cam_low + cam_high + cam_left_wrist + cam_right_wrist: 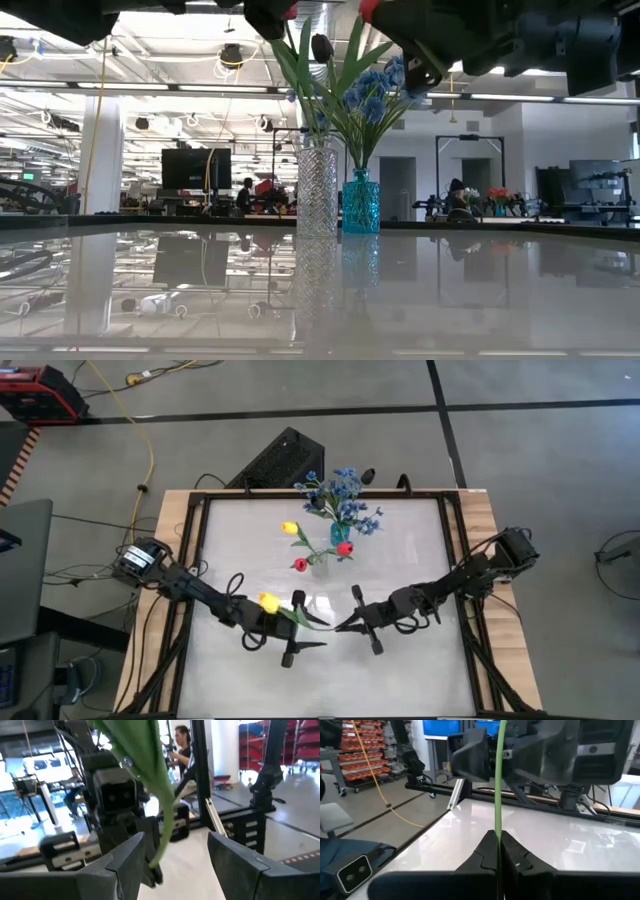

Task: Sort flowers into vase by color
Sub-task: Put the yellow flower into the transparent vase

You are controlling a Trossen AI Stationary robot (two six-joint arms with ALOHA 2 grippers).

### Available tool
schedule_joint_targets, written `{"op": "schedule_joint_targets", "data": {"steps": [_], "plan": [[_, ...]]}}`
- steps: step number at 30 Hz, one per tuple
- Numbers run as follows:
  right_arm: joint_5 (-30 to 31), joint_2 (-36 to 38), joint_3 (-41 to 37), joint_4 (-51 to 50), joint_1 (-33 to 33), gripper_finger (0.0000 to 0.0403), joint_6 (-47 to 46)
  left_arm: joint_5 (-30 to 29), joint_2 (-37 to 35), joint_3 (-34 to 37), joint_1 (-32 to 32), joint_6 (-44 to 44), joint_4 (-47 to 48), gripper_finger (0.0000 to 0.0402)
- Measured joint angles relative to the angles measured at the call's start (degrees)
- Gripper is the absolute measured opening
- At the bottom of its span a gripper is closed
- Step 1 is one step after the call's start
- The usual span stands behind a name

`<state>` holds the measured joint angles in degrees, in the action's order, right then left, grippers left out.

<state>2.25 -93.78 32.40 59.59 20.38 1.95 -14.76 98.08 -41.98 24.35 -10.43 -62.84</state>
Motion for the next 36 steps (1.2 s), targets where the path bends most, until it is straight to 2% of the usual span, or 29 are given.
{"op": "schedule_joint_targets", "data": {"steps": [7, 12, 18, 23, 26, 36], "plan": [[0.6, 0.0, 0.0, 0.1, 0.0, 0.0025, -1.2, -2.0, -1.0, 0.0, 0.1, -3.3, -1.4, 0.0191], [0.9, 0.0, 0.0, 0.1, 0.0, 0.0025, -2.6, -2.6, -3.5, 0.0, 0.7, -5.9, -0.8, 0.0139], [0.9, 0.0, 0.0, 0.6, 0.0, 0.0027, -2.6, -3.1, -7.1, 0.0, 0.7, -5.3, 6.8, 0.0069], [1.0, 0.0, 0.0, 2.0, 0.0, 0.0027, -3.4, -3.5, -8.2, 0.0, 0.7, -5.6, 6.9, 0.0008], [1.4, 0.0, 0.0, 2.6, 0.0, 0.0025, -4.7, -5.0, -8.2, 0.0, 0.8, -6.4, 6.3, 0.0005], [9.2, 0.0, 0.0, 2.9, 0.0, 0.0026, -11.4, -13.3, -8.2, -0.3, 0.9, -11.1, 5.1, 0.0001]]}}
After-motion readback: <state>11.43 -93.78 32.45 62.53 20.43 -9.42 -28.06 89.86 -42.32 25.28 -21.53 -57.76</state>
